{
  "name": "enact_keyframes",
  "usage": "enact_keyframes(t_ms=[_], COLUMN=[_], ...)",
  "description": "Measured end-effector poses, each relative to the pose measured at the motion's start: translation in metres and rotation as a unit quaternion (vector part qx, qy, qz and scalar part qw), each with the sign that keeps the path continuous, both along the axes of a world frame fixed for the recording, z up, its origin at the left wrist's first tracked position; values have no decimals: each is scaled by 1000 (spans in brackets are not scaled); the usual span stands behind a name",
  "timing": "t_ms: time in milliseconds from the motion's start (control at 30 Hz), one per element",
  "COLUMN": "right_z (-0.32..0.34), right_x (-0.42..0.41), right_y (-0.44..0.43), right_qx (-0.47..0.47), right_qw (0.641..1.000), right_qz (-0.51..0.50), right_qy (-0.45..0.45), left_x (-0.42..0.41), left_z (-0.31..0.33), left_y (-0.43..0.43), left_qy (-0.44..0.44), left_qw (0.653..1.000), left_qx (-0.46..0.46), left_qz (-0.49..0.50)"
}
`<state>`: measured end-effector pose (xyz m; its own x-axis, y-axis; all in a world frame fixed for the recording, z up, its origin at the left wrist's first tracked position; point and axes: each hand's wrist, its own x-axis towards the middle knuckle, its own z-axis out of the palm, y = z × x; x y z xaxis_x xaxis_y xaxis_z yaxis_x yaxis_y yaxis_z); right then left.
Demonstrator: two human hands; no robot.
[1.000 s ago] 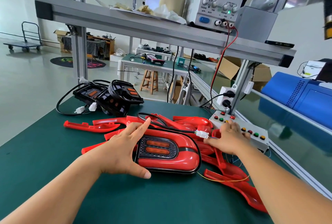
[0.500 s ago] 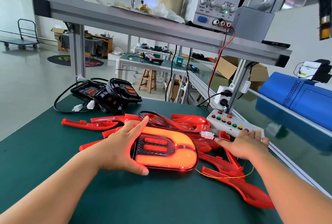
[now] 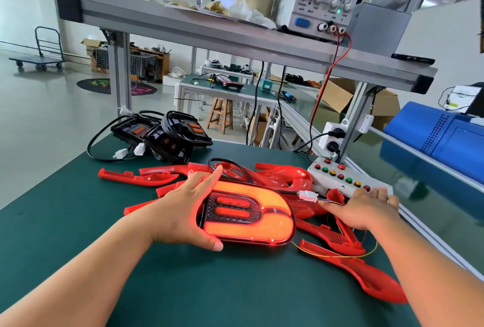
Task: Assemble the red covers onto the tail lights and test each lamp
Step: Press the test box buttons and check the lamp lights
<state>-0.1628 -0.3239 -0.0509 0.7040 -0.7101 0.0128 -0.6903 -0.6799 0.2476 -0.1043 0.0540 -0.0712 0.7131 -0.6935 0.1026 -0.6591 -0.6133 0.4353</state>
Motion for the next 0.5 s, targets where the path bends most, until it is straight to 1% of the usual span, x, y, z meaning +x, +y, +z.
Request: enact_keyframes(t_ms=[200, 500], right_z=[0, 2], right_x=[-2, -5], right_y=[2, 0], right_qx=[1, 9], right_qw=[1000, 1000], right_qz=[1, 5], right_qy=[-10, -28], left_x=[1, 0], left_z=[-1, 1], left_y=[0, 1], left_qy=[3, 18], left_qw=[1000, 1000], left_qx=[-9, 4], left_qz=[-4, -6])
